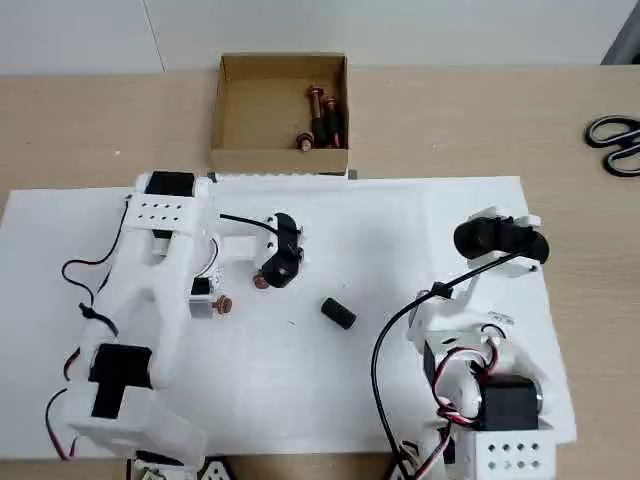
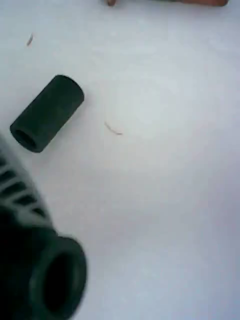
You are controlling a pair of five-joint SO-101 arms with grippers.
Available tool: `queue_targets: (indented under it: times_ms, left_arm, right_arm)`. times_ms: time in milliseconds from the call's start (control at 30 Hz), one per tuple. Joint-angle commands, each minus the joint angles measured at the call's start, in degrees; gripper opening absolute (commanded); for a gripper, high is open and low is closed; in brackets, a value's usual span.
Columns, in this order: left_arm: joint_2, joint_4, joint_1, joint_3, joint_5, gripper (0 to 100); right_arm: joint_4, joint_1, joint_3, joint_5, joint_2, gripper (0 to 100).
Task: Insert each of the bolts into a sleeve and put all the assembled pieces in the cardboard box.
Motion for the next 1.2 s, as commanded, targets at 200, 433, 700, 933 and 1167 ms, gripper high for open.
queue_targets:
  times_ms: [200,433,700,933,1167]
  left_arm:
    - [7.65,0.53,0.18,-5.67,-17.67,9]
    - [10.20,1.32,0.18,-10.95,-17.67,9]
    - [9.85,2.99,0.26,-14.90,-17.67,9]
    - [11.69,2.90,0.44,-14.99,-17.93,9]
    - [17.67,-1.05,0.35,-15.08,-17.76,9]
  right_arm:
    - [-1.36,0.13,-0.70,0.35,-0.57,0.3]
    - [-1.36,0.13,-0.70,0.26,-0.57,0.3]
    - [-1.80,0.13,-0.70,0.26,-0.57,0.3]
    - [-3.03,0.13,-0.53,0.26,-0.57,0.3]
    - [-3.03,0.04,-0.53,0.26,-0.57,0.3]
